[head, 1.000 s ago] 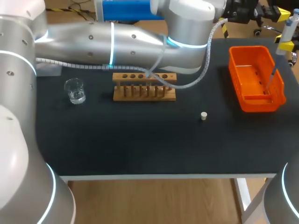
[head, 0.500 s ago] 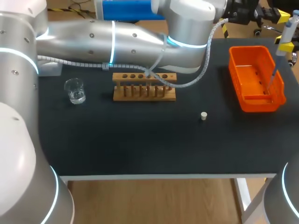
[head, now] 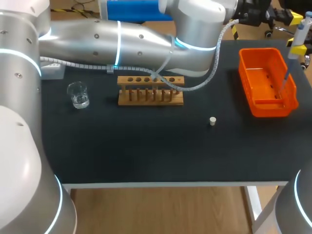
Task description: Invert the test tube, pick up the pipette, mount the tip to pipette, aspirate from beaker and dispense into the tube, eject the tip, return the pipette, and cap with the stopper.
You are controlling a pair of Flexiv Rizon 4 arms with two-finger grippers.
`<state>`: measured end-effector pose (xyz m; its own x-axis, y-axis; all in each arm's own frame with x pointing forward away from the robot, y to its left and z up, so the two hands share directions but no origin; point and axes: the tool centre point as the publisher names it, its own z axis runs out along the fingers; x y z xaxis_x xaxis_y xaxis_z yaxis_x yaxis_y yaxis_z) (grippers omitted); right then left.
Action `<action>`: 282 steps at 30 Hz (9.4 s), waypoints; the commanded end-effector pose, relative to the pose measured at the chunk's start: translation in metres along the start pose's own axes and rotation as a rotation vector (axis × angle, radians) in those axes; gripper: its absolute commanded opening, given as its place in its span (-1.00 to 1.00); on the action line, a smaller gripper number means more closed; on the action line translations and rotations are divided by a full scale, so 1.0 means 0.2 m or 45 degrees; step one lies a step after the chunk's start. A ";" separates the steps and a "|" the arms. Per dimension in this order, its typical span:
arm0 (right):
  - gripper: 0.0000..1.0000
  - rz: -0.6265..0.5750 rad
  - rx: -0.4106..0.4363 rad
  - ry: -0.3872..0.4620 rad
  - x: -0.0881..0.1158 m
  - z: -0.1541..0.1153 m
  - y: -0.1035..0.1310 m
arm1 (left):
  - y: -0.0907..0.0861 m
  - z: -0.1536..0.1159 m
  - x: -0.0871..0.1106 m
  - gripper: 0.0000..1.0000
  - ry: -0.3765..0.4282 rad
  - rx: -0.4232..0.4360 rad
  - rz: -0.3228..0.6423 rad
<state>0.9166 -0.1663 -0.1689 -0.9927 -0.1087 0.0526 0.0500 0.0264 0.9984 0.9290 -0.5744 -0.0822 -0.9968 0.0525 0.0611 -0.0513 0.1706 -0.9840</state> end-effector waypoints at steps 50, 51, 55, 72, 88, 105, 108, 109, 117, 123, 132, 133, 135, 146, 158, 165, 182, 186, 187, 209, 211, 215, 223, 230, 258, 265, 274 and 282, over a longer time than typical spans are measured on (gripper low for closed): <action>-1.00 -0.001 0.001 0.008 -0.01 0.00 0.03 | 0.13 0.05 0.00 -1.00 0.001 -0.035 -0.036; -1.00 -0.001 0.001 0.008 -0.01 0.00 0.03 | 0.13 0.05 0.00 -1.00 -0.001 -0.035 -0.036; -1.00 -0.001 0.001 0.008 -0.01 0.00 0.03 | 0.13 0.06 -0.01 -1.00 0.000 -0.038 -0.032; -1.00 -0.001 0.001 0.008 -0.01 0.00 0.03 | -0.04 -0.05 0.03 -1.00 -0.120 0.063 0.105; -1.00 -0.001 0.001 0.008 -0.01 0.00 0.03 | -0.12 -0.06 0.03 -1.00 -0.143 0.185 0.205; -1.00 -0.001 0.001 0.008 -0.01 0.00 0.03 | -0.07 0.04 -0.01 -1.00 -0.106 0.271 0.192; -1.00 -0.001 0.001 0.008 -0.01 0.00 0.03 | -0.05 0.04 -0.01 -1.00 -0.099 0.274 0.173; -1.00 -0.001 0.001 0.008 -0.01 0.00 0.03 | -0.05 0.04 0.00 -1.00 -0.100 0.277 0.166; -1.00 -0.001 0.001 0.008 -0.01 0.00 0.03 | -0.03 0.01 0.03 -1.00 -0.118 0.283 0.145; -1.00 -0.001 0.001 0.008 -0.01 0.00 0.03 | -0.03 0.01 0.03 -1.00 -0.111 0.287 0.126; -1.00 -0.001 0.001 0.008 -0.01 0.00 0.03 | -0.02 0.02 0.02 -1.00 -0.088 0.266 0.087; -1.00 -0.001 0.001 0.008 -0.01 0.00 0.03 | -0.01 0.02 0.02 -1.00 -0.087 0.262 0.083; -1.00 -0.001 0.001 0.008 -0.01 0.00 0.03 | 0.00 0.02 0.02 -1.00 -0.083 0.247 0.069; -1.00 -0.001 0.001 0.008 -0.01 0.00 0.03 | 0.03 0.06 0.00 -1.00 -0.063 0.171 0.043; -1.00 -0.001 0.001 0.008 -0.01 0.00 0.03 | 0.08 0.09 -0.01 -1.00 -0.034 0.156 0.033; -1.00 -0.001 0.001 0.008 -0.01 0.00 0.03 | 0.10 0.10 -0.01 -1.00 -0.022 0.154 0.014; -1.00 -0.001 0.001 0.008 -0.01 0.00 0.03 | 0.02 0.03 -0.01 -1.00 -0.069 0.203 0.043; -1.00 -0.001 0.001 0.008 -0.01 0.00 0.03 | -0.05 0.00 -0.01 -1.00 -0.085 0.194 0.047; -1.00 -0.001 0.001 0.008 -0.01 0.00 0.03 | -0.06 -0.01 -0.01 -1.00 -0.088 0.194 0.046; -1.00 -0.001 0.001 0.008 -0.01 0.00 0.03 | -0.17 -0.34 0.13 1.00 -0.088 -0.037 -0.122; -1.00 -0.001 0.001 0.008 -0.01 0.00 0.03 | -0.15 -0.37 0.16 1.00 -0.107 -0.038 -0.137; -1.00 -0.001 0.001 0.008 -0.01 0.00 0.03 | -0.10 -0.41 0.20 1.00 -0.131 -0.041 -0.173; -1.00 -0.001 0.001 0.008 -0.01 0.00 0.03 | 0.02 -0.53 0.33 1.00 -0.233 0.000 -0.220; -1.00 -0.001 0.001 0.008 -0.01 0.00 0.03 | 0.09 -0.58 0.44 1.00 -0.310 0.043 -0.242; -1.00 -0.001 0.001 0.008 -0.01 0.00 0.03 | 0.21 -0.76 0.50 1.00 -0.309 0.078 -0.133; -1.00 -0.001 0.001 0.008 -0.01 0.00 0.03 | 0.28 -0.90 0.56 1.00 -0.249 0.122 -0.079; -1.00 -0.001 0.001 0.008 -0.01 0.00 0.03 | 0.39 -1.06 0.58 1.00 -0.237 0.153 -0.020; -1.00 -0.001 0.001 0.008 -0.01 0.00 0.03 | 0.51 -1.19 0.58 1.00 -0.248 0.190 -0.015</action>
<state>0.9187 -0.1661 -0.1642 -0.9922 -0.1134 0.0522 0.0497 0.0247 0.9985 0.8249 -0.3371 -0.1327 -0.9865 -0.1552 0.0523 -0.0878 0.2314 -0.9689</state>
